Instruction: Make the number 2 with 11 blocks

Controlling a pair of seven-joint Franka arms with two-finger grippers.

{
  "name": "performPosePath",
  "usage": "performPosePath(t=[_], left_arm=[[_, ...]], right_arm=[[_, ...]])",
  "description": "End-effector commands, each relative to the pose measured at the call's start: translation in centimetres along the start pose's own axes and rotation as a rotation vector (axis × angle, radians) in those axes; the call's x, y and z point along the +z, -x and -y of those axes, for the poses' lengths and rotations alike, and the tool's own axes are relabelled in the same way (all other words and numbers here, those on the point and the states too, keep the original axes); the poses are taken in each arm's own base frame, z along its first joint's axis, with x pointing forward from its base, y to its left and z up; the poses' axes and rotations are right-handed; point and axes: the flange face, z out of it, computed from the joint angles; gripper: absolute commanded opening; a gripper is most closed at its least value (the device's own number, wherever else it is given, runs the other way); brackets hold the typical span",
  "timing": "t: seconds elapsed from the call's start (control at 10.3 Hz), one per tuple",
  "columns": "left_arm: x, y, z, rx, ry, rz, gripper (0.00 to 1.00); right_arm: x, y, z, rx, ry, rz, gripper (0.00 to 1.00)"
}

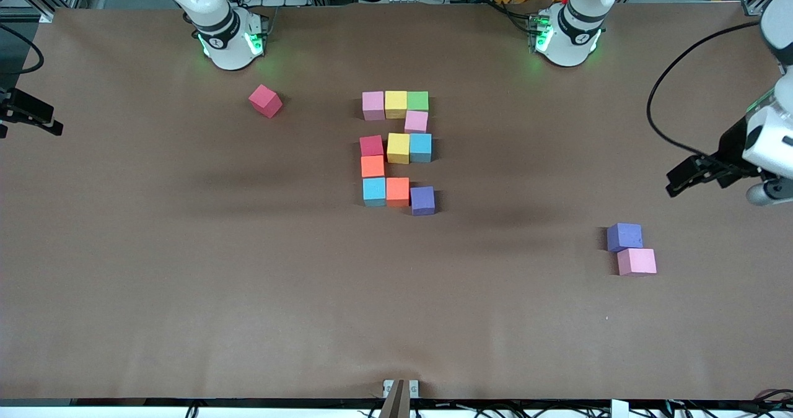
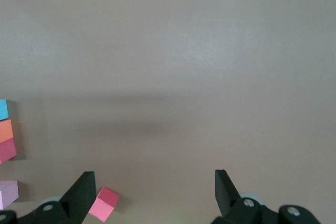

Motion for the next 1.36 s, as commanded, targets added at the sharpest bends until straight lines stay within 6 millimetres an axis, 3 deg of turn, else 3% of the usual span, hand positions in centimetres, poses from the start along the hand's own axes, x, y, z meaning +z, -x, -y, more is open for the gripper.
performPosePath(t=[0.0,0.19,0.29,0.39,0.58,1.26], left_arm=[[-3.1,1.0,-0.6,0.032,-0.007,0.028,1.0],[-4.3,1.1,-0.8,0.035,-0.002,0.035,1.0],[-4.3,1.6,-1.8,0.05,0.009,0.058,1.0],[-4.5,1.4,-0.9,0.033,0.007,0.064,1.0],[-4.5,1.3,-1.2,0.037,0.01,0.068,1.0],[-4.9,2.6,-3.1,0.078,-0.004,0.121,1.0]], right_arm=[[-0.2,-0.3,0.2,-0.009,-0.008,-0.025,1.0],[0.0,-0.4,0.4,-0.012,-0.009,-0.039,1.0],[0.0,-0.5,0.5,-0.013,-0.009,-0.039,1.0],[0.1,-0.6,1.1,-0.025,-0.009,-0.039,1.0],[0.0,-0.9,2.2,-0.045,-0.007,-0.05,1.0],[0.2,-1.0,2.4,-0.048,-0.008,-0.049,1.0]])
